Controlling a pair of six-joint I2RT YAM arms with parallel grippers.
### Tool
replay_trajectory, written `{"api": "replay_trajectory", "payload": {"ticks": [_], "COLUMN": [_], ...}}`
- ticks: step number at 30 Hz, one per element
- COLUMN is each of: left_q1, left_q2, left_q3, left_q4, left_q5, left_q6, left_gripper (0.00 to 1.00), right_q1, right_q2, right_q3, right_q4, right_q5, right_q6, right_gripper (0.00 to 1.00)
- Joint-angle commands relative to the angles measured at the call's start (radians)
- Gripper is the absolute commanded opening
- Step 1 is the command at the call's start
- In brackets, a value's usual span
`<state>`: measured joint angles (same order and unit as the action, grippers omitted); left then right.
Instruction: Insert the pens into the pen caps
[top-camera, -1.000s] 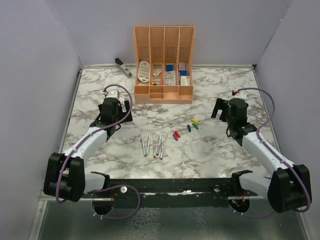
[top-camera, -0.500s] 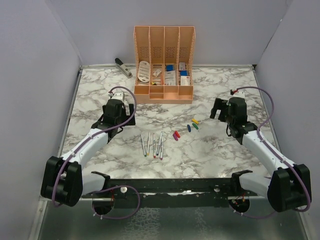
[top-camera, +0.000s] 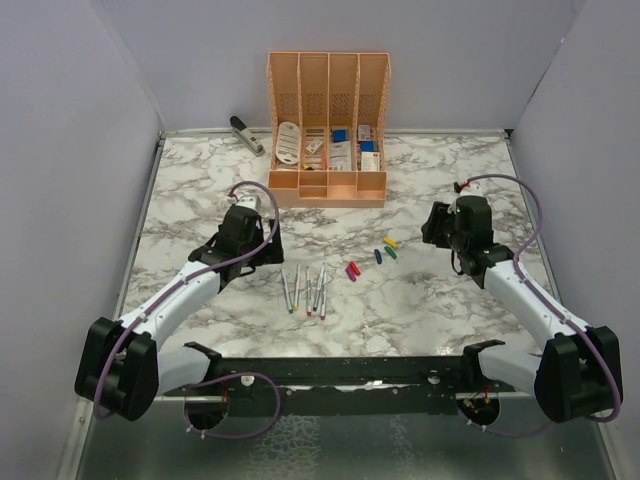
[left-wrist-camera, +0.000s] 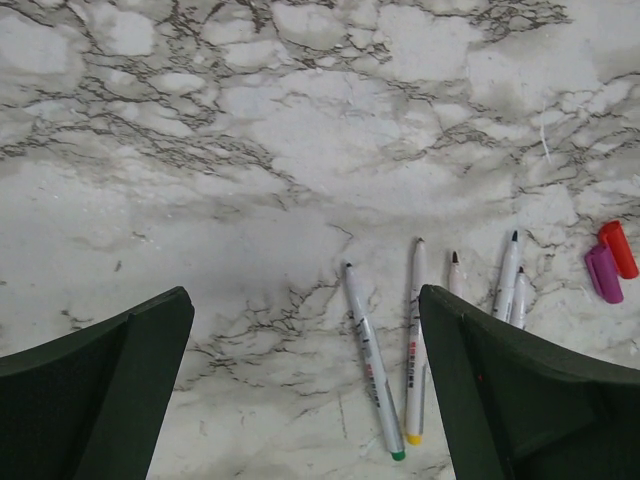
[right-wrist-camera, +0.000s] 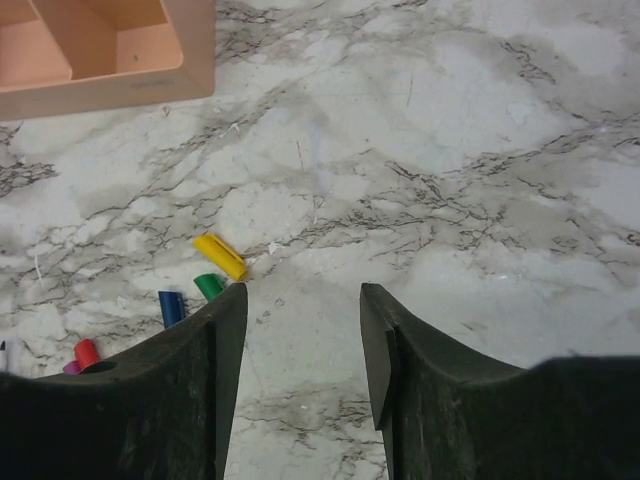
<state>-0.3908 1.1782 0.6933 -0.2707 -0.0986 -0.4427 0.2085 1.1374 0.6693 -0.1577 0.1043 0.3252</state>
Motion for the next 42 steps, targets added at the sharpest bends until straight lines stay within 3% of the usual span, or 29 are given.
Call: {"api": "replay_trajectory", "payload": {"ticks": [1,9,11,14,17,19,26,42], "left_q1": [-0.059,-0.202,-0.234,-0.268,-0.294,-0.297,-0.299,-0.301], "left_q2": [-0.049,-0.051,-0.053,-0.057,-0.065,-0.078,-0.079,-0.008], "left_q3": [0.006,0.042,0.042,0.045,0.048,0.047,0.04,0.032], "left_q4": [-0.045,-0.141,-0.149,-0.155,-0.157,-0.155,-0.163,-0.219], "left_q5": [-0.028,-0.197,-0.246,-0.283,-0.302,-0.316,-0.331,-0.255], "left_q6": [-0.102,-0.192,-0.212,-0.237,-0.266,-0.279,-0.273,-0.294], "left_gripper": [0.99,0.99,0.99,0.99,0.99,0.99,0.99,0.81], "right_q1": [0.005,0.008,0.008,0.008,0.013,0.034,0.125,0.247], "right_q2": [0.011,-0.025,-0.049,-0.057,-0.017,0.016,0.04,0.123], "right_q3": [0.02,0.0,-0.022,-0.036,0.013,0.075,0.105,0.108], "right_q4": [-0.006,0.035,0.087,0.153,0.121,0.06,0.036,-0.03], "right_q5": [-0.069,-0.186,-0.228,-0.281,-0.34,-0.303,-0.193,-0.056], "right_q6": [0.007,0.021,0.045,0.08,0.043,-0.003,-0.041,-0.002], "right_gripper": [0.45,0.11,0.09,0.11,0.3,0.35,0.37,0.34]}}
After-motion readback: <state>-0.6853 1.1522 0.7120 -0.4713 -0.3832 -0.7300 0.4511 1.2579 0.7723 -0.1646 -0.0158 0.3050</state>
